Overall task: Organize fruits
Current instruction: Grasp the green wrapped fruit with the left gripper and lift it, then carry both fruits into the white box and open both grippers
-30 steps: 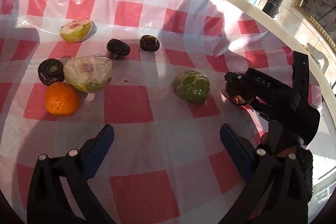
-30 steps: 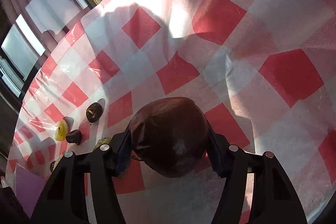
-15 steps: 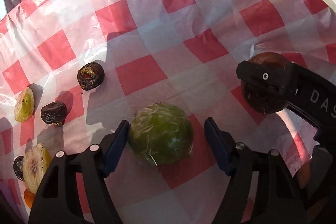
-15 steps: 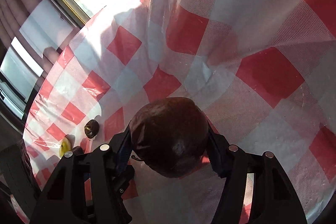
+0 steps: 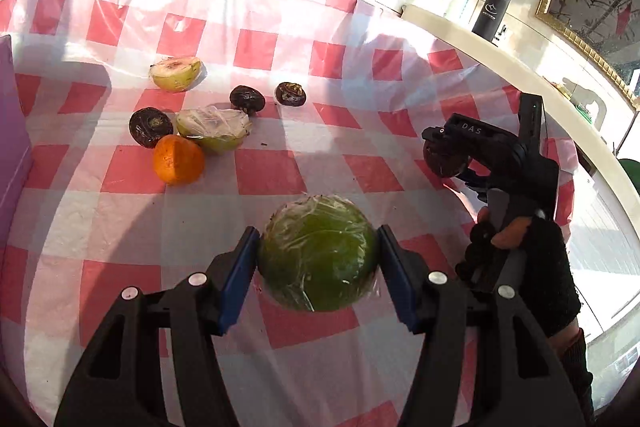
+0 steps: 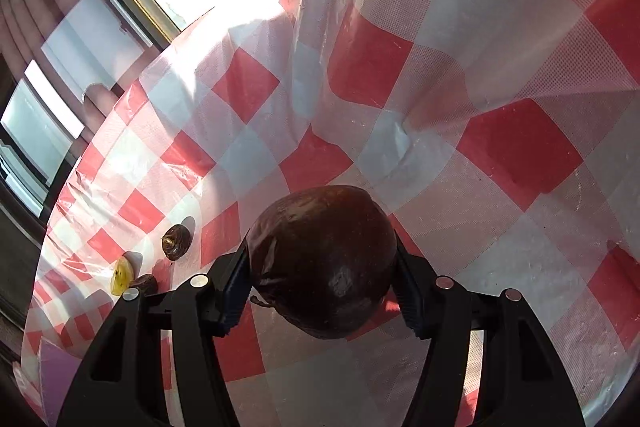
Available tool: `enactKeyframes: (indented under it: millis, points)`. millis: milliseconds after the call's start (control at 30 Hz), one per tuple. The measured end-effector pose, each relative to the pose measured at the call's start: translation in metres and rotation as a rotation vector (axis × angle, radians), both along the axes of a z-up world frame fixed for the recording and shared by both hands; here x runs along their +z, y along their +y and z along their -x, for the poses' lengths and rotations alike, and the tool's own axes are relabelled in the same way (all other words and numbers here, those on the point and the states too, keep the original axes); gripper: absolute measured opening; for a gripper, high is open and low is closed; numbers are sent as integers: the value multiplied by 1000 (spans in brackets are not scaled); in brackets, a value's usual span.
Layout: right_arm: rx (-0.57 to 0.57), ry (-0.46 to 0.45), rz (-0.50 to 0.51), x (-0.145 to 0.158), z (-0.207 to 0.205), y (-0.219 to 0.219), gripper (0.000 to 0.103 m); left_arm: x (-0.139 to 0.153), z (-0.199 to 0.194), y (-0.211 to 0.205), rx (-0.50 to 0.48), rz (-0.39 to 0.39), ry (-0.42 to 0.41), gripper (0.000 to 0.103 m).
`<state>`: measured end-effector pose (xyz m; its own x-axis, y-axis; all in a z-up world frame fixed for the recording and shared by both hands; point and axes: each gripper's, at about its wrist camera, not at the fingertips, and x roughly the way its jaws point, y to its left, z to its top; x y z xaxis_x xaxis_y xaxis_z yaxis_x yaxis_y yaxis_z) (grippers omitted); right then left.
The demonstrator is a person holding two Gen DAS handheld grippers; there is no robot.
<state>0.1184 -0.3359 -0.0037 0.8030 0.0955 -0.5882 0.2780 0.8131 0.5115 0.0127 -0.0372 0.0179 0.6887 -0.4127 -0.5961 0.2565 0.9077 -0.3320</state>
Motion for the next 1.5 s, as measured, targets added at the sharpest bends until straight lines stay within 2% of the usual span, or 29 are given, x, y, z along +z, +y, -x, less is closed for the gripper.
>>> enactKeyframes:
  millis: [167,467,633,867,967,1133,1300,1500]
  points:
    - [6,-18,10,2,1,2,61,8,28,45,82,161,-24,60]
    - [32,-30,11,6,6,4,61,6,21,49,48,218,-21,60]
    - [56,-40,-7,9,25,20,61,4,17,54,75,228,-9,60]
    - [126,-11,2,10,88,88,61,2,15,56,100,224,5,60]
    - [125,-33,7,13,116,108,61,2,15,56,108,222,9,60]
    - [102,-48,14,14,137,118,61,1,14,55,116,209,15,60]
    - [119,-48,17,15,136,118,61,4,25,60,138,208,-14,60]
    - [104,-50,-12,14,155,117,61,12,65,77,183,190,-67,60]
